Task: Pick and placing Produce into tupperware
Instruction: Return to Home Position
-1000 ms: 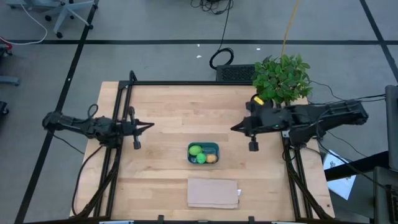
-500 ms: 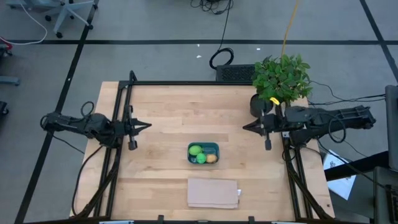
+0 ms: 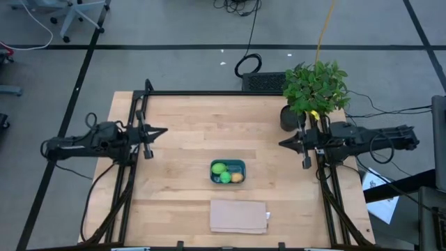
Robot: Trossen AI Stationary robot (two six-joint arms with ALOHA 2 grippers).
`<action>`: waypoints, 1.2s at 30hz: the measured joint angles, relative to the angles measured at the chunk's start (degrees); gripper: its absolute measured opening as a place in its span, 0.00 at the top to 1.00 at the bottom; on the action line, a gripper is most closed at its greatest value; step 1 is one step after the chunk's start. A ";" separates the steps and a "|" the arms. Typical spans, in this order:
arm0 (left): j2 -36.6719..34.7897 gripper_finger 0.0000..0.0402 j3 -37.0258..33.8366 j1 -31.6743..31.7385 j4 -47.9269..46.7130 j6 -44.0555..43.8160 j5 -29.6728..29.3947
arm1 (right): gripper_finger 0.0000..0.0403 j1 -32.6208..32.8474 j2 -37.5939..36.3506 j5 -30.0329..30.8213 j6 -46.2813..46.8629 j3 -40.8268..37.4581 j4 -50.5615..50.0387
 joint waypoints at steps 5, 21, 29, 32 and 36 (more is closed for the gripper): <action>-2.19 1.00 0.00 3.67 -1.80 -3.15 4.02 | 1.00 0.00 -2.79 0.04 0.47 -3.94 0.95; -3.41 1.00 -2.78 5.05 -1.98 -4.30 10.53 | 1.00 -2.02 -12.15 3.15 1.63 -15.85 11.22; -3.40 1.00 -2.78 5.09 -2.56 -3.89 10.59 | 1.00 -5.17 -15.18 0.24 1.97 -16.06 10.22; -2.66 1.00 -2.78 5.06 -2.94 -4.41 10.79 | 1.00 -5.94 -15.50 0.10 2.14 -16.06 8.92; -0.28 1.00 -2.80 5.03 -3.41 -4.99 10.83 | 1.00 -5.92 -15.29 -0.03 3.22 -16.35 7.96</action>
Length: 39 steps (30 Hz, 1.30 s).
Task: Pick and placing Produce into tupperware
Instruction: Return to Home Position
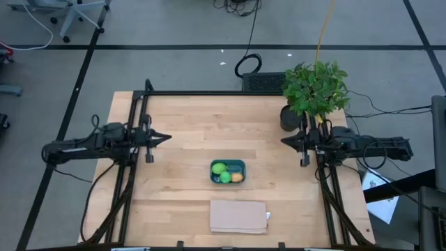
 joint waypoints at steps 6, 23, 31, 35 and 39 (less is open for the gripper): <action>4.54 1.00 -0.05 0.00 -0.44 -1.21 -0.23 | 1.00 0.00 0.01 -0.15 0.74 -5.02 5.42; -5.31 1.00 -4.87 0.02 -2.24 -0.25 -2.58 | 1.00 0.00 -3.82 -0.13 0.50 -7.91 6.60; -7.46 0.99 -4.94 0.02 -3.12 -0.31 0.98 | 1.00 0.04 -4.82 -1.70 0.76 -8.23 4.12; -7.48 1.00 -5.44 0.02 -3.72 0.33 1.73 | 1.00 0.04 -4.87 -2.95 0.82 -9.68 4.49; -7.48 1.00 -7.19 0.00 -3.75 0.54 1.37 | 1.00 0.04 -4.87 -2.93 1.88 -12.27 6.44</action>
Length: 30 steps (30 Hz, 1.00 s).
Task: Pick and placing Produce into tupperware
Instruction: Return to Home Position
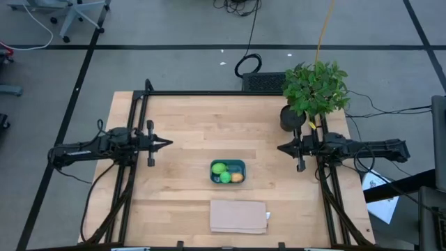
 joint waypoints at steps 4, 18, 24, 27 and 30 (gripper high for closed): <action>0.00 0.99 -0.65 0.02 0.64 -0.16 -1.01 | 1.00 -0.02 -0.11 0.00 0.56 -1.59 3.28; 0.00 0.99 -0.69 0.02 -1.27 -4.32 -1.20 | 1.00 -0.02 0.00 -0.02 -0.16 -1.84 2.26; 0.00 1.00 -1.23 0.01 -1.18 -5.36 -1.13 | 1.00 -0.02 0.00 -0.04 -0.13 -1.91 2.06; -0.02 0.99 -3.03 0.00 -0.36 -5.59 -0.47 | 1.00 -0.02 0.00 -0.72 -0.12 -1.91 1.87; 0.23 1.00 -3.62 0.02 2.20 -6.03 -0.03 | 1.00 -0.03 0.00 -1.53 -0.11 -1.95 1.90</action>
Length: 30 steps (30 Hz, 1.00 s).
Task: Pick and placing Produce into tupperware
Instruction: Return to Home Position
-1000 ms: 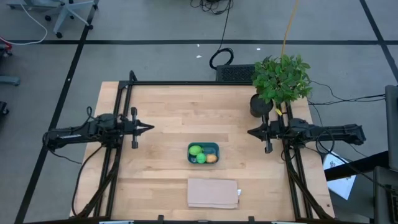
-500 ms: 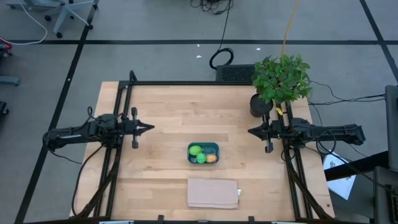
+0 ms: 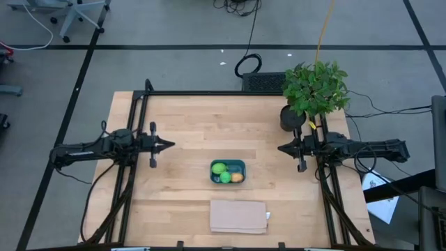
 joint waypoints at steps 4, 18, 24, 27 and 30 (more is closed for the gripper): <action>-0.04 0.99 -0.71 0.00 2.19 -0.23 1.08 | 1.00 -0.02 0.00 0.00 0.27 0.00 0.02; 0.12 0.99 -3.76 0.00 11.91 -1.05 6.46 | 1.00 -0.02 0.00 0.00 2.45 -0.04 0.70; 0.12 1.00 -3.76 0.00 11.88 -1.09 6.35 | 1.00 -0.02 0.00 0.02 2.43 -0.04 0.68; 0.12 0.98 -3.76 -0.01 11.89 -1.25 6.47 | 1.00 -0.02 0.00 0.02 2.37 -0.04 0.68; 0.12 0.97 -3.76 -0.01 11.88 -1.85 6.38 | 1.00 -0.02 0.00 0.04 1.59 -0.04 0.68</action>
